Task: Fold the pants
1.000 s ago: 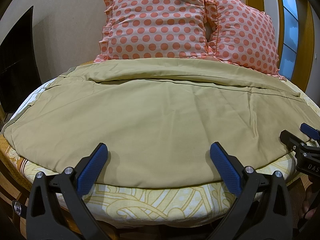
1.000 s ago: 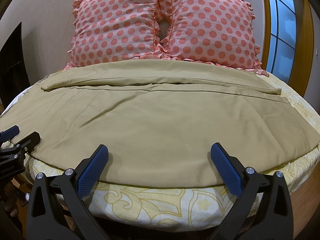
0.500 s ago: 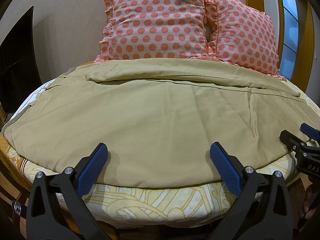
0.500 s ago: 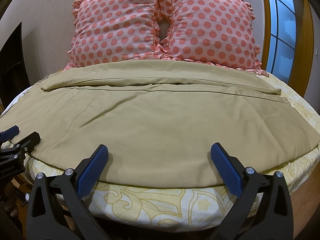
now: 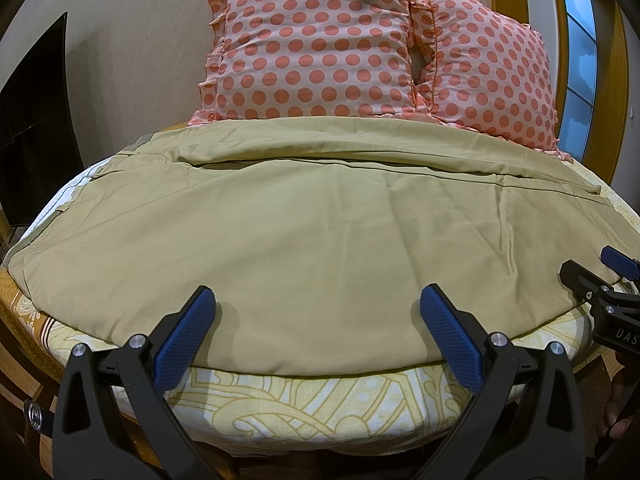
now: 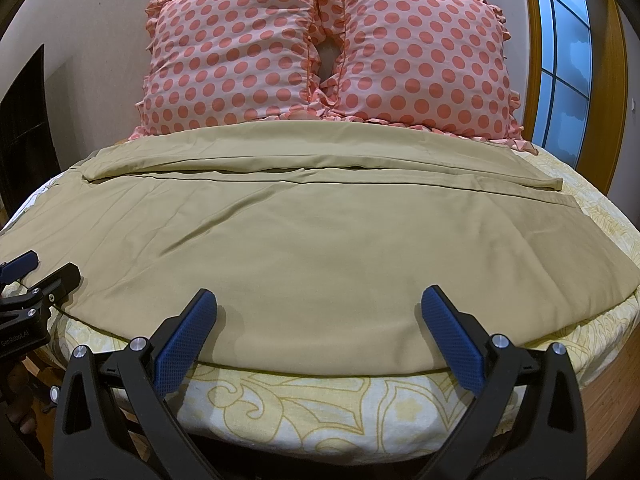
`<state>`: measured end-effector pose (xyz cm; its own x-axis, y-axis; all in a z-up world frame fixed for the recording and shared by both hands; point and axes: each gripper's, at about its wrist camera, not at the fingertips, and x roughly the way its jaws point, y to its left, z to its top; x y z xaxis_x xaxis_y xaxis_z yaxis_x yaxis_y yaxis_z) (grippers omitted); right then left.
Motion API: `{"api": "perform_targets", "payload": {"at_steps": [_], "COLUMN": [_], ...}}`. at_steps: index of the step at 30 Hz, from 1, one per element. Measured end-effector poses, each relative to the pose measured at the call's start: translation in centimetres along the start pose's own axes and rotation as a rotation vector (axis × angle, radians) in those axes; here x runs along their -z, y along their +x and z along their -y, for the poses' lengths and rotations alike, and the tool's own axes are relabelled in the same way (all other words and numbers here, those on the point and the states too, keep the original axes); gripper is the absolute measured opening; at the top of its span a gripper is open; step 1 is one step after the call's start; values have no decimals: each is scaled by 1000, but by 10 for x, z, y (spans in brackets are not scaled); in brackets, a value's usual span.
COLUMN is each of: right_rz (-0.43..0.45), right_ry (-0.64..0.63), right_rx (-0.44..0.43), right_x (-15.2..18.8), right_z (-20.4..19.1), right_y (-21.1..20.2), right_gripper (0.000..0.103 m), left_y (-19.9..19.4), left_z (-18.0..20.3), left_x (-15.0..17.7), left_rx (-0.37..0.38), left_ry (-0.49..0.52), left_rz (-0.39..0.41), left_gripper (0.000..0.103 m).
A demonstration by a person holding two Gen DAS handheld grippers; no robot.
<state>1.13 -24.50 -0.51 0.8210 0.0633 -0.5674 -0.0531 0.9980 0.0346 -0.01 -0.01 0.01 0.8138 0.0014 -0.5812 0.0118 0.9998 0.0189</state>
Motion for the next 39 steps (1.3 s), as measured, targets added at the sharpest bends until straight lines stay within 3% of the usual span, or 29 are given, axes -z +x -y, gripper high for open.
{"api": "perform_targets", "payload": {"at_steps": [23, 33, 37, 39], "right_rz": [8, 51, -30, -5], "right_ry": [0, -10, 10, 78], "right_rx": [0, -15, -68, -54], "right_x": [1, 2, -25, -57], "right_z": [0, 1, 20, 49], "right_y": [1, -5, 4, 5], "right_gripper": [102, 102, 102, 102], "left_y": [0, 0, 3, 0], "left_z": [0, 0, -7, -13], "left_x": [0, 0, -9, -18], "left_rx": [0, 1, 2, -26], "left_ry": [0, 4, 4, -9], "left_rz": [2, -1, -38, -15], "left_gripper": [101, 101, 101, 101]}}
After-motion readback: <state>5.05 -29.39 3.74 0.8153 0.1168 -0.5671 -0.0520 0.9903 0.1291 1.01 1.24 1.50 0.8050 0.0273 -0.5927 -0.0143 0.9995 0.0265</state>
